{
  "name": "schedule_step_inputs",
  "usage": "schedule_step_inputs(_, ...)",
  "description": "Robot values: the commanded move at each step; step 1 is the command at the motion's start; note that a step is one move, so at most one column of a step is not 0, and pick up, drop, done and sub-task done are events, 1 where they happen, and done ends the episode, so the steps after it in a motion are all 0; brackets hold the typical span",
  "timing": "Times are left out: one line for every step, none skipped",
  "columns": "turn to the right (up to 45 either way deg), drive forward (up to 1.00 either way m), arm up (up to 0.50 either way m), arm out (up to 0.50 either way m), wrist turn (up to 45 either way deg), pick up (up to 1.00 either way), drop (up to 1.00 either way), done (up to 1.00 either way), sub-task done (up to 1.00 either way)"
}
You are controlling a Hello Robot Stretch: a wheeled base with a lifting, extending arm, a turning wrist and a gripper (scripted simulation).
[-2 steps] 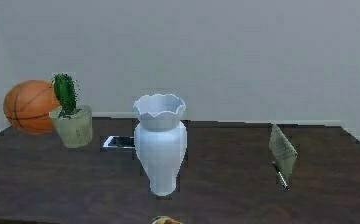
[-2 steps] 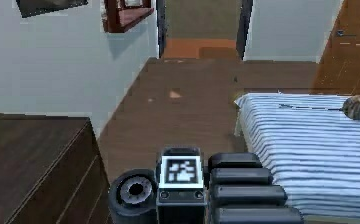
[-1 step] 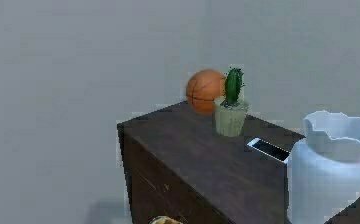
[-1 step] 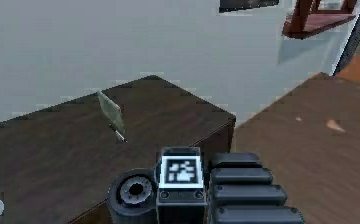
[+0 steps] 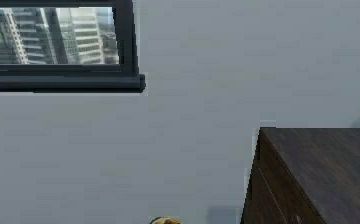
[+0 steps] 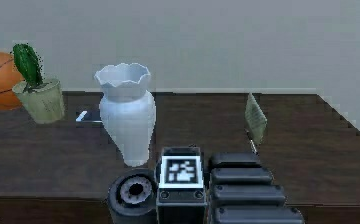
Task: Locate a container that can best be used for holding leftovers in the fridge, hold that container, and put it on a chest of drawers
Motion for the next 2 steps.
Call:
schedule_step_inputs(0.0, 0.0, 0.0, 0.4, 0.0, 0.0, 0.0, 0.0, 0.0)
schedule_step_inputs(0.0, 0.0, 0.0, 0.0, 45.0, 0.0, 0.0, 0.0, 0.0)
